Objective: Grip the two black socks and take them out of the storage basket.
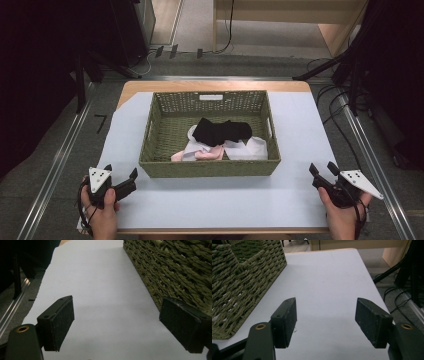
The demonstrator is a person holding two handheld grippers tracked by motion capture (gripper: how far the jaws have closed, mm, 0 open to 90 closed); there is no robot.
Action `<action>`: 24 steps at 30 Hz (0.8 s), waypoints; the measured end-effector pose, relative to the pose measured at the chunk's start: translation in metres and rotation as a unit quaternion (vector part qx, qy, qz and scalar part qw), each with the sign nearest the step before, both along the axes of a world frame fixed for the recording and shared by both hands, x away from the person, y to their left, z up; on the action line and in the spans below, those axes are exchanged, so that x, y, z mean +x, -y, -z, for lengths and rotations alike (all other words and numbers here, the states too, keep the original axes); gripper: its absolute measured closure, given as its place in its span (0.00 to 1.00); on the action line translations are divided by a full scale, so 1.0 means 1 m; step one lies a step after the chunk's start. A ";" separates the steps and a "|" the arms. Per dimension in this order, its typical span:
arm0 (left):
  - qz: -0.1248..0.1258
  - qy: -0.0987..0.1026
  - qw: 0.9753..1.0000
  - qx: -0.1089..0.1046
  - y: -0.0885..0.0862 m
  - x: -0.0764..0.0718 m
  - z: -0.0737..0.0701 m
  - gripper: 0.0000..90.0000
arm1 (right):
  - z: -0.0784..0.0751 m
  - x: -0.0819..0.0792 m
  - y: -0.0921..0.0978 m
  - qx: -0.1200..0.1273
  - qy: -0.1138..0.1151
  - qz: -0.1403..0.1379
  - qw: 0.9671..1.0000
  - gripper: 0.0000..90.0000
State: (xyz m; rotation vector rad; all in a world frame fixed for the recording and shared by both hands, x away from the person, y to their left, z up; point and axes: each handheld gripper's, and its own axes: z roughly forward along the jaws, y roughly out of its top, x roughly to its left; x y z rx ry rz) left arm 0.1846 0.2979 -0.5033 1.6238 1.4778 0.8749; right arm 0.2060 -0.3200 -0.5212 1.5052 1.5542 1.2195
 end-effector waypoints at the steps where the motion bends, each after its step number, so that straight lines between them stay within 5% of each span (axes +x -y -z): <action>1: -0.001 0.002 1.000 0.000 0.000 0.000 0.000 0.15 | 0.000 0.000 0.000 0.000 0.000 0.000 1.000 0.39; 10: 0.012 -0.006 1.000 -0.001 0.001 0.001 0.000 0.15 | -0.045 0.006 -0.025 0.007 0.023 -0.006 1.000 0.42; 16: 0.013 -0.008 1.000 -0.002 0.000 0.002 0.001 0.16 | -0.089 0.023 -0.061 -0.008 0.044 -0.042 0.998 0.41; 24: 0.016 -0.013 1.000 -0.004 0.000 0.003 0.001 0.16 | -0.123 0.047 -0.105 -0.018 0.050 -0.082 0.995 0.42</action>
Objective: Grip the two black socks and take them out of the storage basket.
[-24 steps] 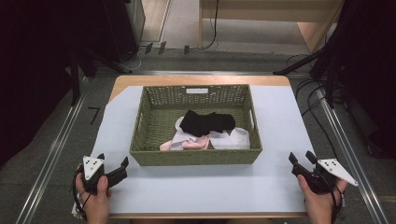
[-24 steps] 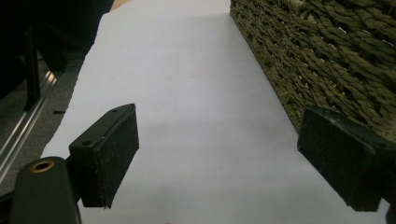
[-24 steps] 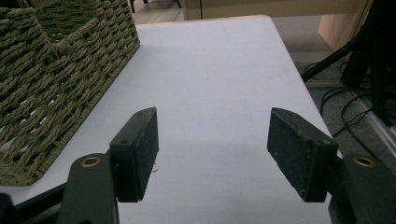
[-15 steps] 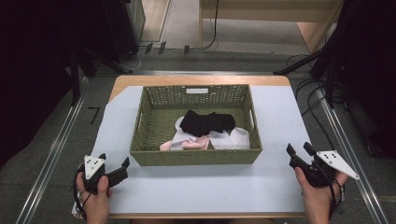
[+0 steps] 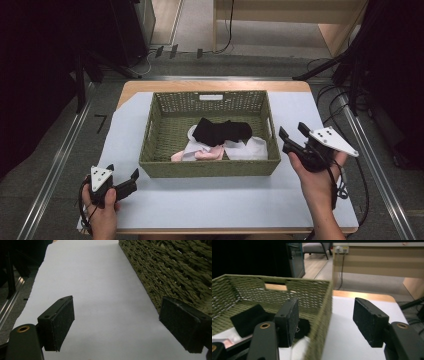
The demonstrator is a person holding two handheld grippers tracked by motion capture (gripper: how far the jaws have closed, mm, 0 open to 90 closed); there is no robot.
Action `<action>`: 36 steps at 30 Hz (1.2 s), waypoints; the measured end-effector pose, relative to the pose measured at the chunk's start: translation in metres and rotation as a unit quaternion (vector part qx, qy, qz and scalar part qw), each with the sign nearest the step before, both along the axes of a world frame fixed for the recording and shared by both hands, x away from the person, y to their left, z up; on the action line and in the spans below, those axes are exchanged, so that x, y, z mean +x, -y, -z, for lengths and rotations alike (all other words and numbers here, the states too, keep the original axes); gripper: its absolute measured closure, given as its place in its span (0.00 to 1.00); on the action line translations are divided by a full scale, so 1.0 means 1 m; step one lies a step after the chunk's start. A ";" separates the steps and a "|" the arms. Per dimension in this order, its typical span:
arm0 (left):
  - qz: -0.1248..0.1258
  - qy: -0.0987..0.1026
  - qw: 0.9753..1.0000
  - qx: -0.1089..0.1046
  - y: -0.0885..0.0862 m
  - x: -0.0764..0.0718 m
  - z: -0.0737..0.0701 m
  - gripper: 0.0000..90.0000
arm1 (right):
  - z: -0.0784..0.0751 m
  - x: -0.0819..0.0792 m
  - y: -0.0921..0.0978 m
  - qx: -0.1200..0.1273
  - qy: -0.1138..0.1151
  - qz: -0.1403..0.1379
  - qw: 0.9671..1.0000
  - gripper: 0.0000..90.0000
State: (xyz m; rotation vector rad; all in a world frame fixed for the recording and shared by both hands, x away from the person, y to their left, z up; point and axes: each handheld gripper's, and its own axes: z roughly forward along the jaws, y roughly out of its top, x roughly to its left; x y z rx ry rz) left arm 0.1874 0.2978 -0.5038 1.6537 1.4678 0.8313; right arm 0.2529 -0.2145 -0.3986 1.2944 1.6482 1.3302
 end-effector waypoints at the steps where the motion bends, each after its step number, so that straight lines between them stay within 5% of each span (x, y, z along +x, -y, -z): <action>1: 0.000 0.000 1.000 0.000 0.000 0.000 0.000 0.16 | -0.002 0.002 -0.005 -0.002 -0.001 -0.004 1.000 0.42; 9: 0.004 -0.001 1.000 -0.007 -0.002 0.000 0.000 0.16 | -0.009 0.025 -0.056 -0.023 -0.012 -0.042 0.999 0.42; 27: 0.009 -0.006 1.000 -0.012 -0.003 0.001 0.000 0.16 | -0.001 0.070 -0.125 -0.049 -0.060 -0.075 0.994 0.49; 30: 0.009 -0.006 1.000 -0.012 -0.003 0.001 0.000 0.16 | 0.008 0.080 -0.138 -0.069 -0.079 -0.077 0.992 0.49; 34: 0.011 -0.006 1.000 -0.011 -0.003 0.002 0.000 0.16 | 0.014 0.087 -0.143 -0.057 -0.098 -0.079 0.990 0.48; 36: 0.011 -0.006 1.000 -0.010 -0.002 0.002 0.000 0.16 | 0.024 0.094 -0.150 -0.069 -0.132 -0.093 0.985 0.47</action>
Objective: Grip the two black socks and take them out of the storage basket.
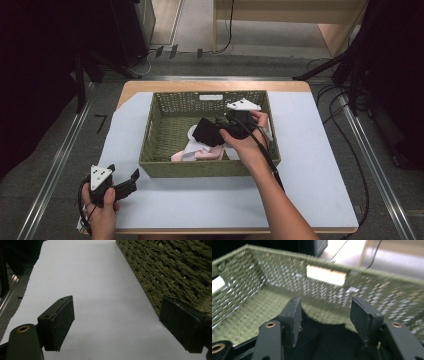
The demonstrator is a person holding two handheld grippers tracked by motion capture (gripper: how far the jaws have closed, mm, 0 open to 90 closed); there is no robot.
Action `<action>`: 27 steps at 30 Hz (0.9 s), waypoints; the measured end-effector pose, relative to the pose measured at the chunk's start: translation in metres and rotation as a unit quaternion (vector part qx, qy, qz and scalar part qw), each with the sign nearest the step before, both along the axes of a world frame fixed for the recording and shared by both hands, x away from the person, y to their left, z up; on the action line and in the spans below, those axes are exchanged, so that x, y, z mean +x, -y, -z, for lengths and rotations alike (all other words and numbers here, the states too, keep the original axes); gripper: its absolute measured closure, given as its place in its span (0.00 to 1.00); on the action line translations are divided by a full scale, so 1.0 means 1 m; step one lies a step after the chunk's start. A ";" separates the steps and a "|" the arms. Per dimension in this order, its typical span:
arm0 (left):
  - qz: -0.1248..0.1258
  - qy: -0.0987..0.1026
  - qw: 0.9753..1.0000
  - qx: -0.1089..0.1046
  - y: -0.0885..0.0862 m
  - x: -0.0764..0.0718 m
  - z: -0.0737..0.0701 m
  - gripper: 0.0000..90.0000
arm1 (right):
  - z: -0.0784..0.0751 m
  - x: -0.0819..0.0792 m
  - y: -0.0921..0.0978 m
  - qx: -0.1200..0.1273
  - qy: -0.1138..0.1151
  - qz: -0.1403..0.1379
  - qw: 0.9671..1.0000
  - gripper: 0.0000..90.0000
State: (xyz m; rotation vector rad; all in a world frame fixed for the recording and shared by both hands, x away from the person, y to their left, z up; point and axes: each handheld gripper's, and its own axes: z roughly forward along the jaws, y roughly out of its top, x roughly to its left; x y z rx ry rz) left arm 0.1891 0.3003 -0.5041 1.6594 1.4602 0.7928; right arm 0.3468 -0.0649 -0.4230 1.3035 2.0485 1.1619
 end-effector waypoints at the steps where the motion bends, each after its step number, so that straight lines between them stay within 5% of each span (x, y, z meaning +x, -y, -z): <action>1: 0.000 -0.001 1.000 0.001 0.000 0.000 0.000 0.16 | 0.002 0.001 -0.002 -0.008 -0.009 -0.004 1.000 0.47; 6: 0.001 -0.002 1.000 0.006 0.001 0.000 0.000 0.16 | 0.008 0.005 -0.005 0.023 -0.040 -0.007 0.999 0.51; 10: 0.001 -0.003 1.000 0.006 0.001 0.000 0.000 0.16 | 0.012 0.008 -0.010 0.022 -0.059 -0.019 0.998 0.53; 15: 0.000 -0.002 1.000 0.005 0.001 0.000 0.000 0.16 | 0.025 0.010 -0.027 -0.035 -0.099 -0.052 0.993 0.57; 17: 0.000 -0.002 1.000 0.006 0.001 0.000 0.000 0.16 | 0.027 0.011 -0.029 -0.039 -0.113 -0.060 0.991 0.65; 19: 0.001 -0.001 1.000 0.007 0.001 0.000 0.000 0.16 | 0.028 0.012 -0.028 -0.039 -0.117 -0.058 0.991 0.72; 22: 0.002 -0.002 1.000 0.005 0.001 0.000 0.000 0.16 | 0.028 0.011 -0.027 -0.083 -0.110 -0.057 0.989 0.94; 27: 0.000 -0.005 1.000 0.005 0.002 0.001 0.000 0.16 | 0.020 0.008 -0.018 -0.060 -0.080 -0.025 0.995 1.00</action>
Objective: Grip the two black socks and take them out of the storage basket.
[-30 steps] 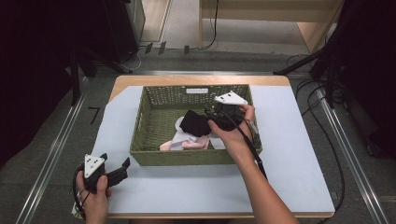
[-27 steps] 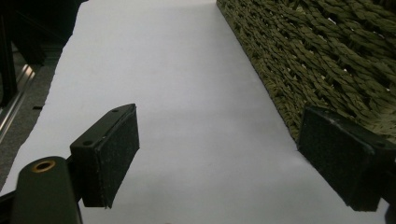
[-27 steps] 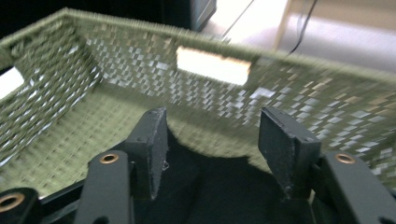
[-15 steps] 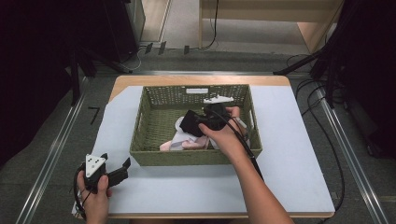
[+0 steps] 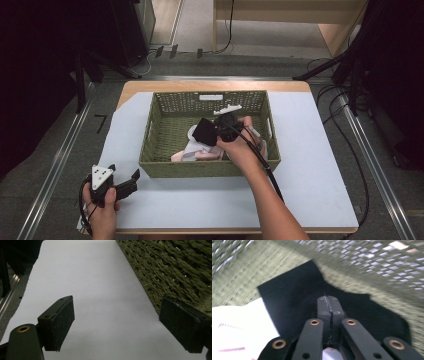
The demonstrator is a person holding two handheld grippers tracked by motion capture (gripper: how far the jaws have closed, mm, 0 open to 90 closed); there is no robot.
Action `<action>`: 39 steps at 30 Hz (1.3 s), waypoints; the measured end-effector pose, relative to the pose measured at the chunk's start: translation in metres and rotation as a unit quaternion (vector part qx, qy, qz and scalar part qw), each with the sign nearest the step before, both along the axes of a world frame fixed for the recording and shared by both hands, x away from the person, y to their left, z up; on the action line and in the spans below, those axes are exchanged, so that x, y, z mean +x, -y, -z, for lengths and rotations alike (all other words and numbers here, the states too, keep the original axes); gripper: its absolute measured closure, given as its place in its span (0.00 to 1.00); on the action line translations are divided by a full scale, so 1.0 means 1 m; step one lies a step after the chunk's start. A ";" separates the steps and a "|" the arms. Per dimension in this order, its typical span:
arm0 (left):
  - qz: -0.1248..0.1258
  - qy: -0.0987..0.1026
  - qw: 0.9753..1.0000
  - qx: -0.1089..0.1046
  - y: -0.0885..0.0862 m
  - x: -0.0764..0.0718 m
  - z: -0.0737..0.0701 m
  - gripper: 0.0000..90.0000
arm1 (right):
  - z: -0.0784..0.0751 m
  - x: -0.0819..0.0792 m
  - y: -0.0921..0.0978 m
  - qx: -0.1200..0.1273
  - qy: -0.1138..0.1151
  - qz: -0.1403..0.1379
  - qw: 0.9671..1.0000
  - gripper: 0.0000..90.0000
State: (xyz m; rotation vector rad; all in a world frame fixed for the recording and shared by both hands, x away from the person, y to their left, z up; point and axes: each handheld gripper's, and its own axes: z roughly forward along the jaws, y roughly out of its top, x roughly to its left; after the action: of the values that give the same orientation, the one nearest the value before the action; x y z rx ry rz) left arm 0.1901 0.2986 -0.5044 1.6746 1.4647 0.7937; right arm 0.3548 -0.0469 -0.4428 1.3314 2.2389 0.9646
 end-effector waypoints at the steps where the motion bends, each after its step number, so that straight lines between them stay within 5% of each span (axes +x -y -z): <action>1: 0.001 0.002 1.000 -0.001 0.000 0.000 0.000 0.16 | -0.002 0.000 0.004 0.010 0.007 0.012 1.000 1.00; 3: 0.000 0.003 1.000 0.001 0.000 -0.001 0.000 0.16 | -0.007 -0.001 0.013 0.036 0.027 0.042 0.998 1.00; 4: 0.000 0.003 1.000 0.002 0.000 -0.001 0.000 0.16 | -0.011 -0.002 0.024 0.049 0.052 0.073 0.995 1.00; 6: 0.000 0.003 1.000 0.002 0.000 -0.001 0.000 0.16 | -0.012 -0.005 0.032 0.048 0.077 0.098 0.991 1.00; 7: 0.000 0.003 1.000 0.002 0.000 -0.001 0.000 0.16 | -0.012 -0.005 0.032 0.048 0.077 0.098 0.991 1.00; 8: 0.000 0.003 1.000 0.002 0.000 -0.001 0.000 0.16 | -0.014 -0.007 0.037 0.049 0.102 0.115 0.987 1.00; 11: 0.001 0.004 1.000 0.002 0.000 -0.001 0.000 0.16 | -0.014 -0.007 0.036 0.048 0.114 0.120 0.985 1.00; 12: 0.001 0.004 1.000 0.001 0.000 -0.001 0.000 0.16 | -0.014 -0.007 0.034 0.052 0.112 0.113 0.986 1.00; 15: 0.001 0.002 1.000 0.001 0.000 0.000 0.000 0.16 | -0.008 -0.002 0.024 0.038 0.063 0.066 0.995 0.95; 17: 0.001 0.001 1.000 0.000 0.000 0.000 0.000 0.16 | -0.006 0.000 0.020 0.049 0.043 0.043 0.997 0.87; 20: 0.002 0.000 1.000 0.000 0.000 0.000 0.000 0.16 | -0.005 0.000 0.016 0.057 0.051 0.025 0.997 0.75; 23: 0.000 -0.001 1.000 0.001 0.000 0.000 0.000 0.16 | 0.001 0.000 0.001 0.048 0.048 -0.029 0.997 0.62; 28: 0.001 -0.003 1.000 0.001 0.000 0.000 0.000 0.16 | 0.016 0.000 -0.018 -0.021 0.007 -0.094 0.995 0.51; 37: 0.002 -0.003 1.000 0.001 0.000 0.000 0.000 0.16 | 0.029 0.004 -0.020 -0.060 -0.007 -0.105 0.993 0.45; 38: 0.002 -0.003 1.000 0.001 0.000 0.000 0.000 0.16 | 0.029 0.004 -0.020 -0.061 -0.010 -0.102 0.993 0.49; 39: 0.002 -0.003 1.000 0.001 0.000 0.000 0.000 0.16 | 0.029 0.005 -0.017 -0.075 -0.018 -0.089 0.993 0.65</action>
State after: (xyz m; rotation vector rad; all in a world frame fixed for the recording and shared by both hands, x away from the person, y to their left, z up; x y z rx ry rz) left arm 0.1905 0.2986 -0.5044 1.6824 1.4652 0.7878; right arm 0.3603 -0.0294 -0.4715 1.1076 2.4371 0.8161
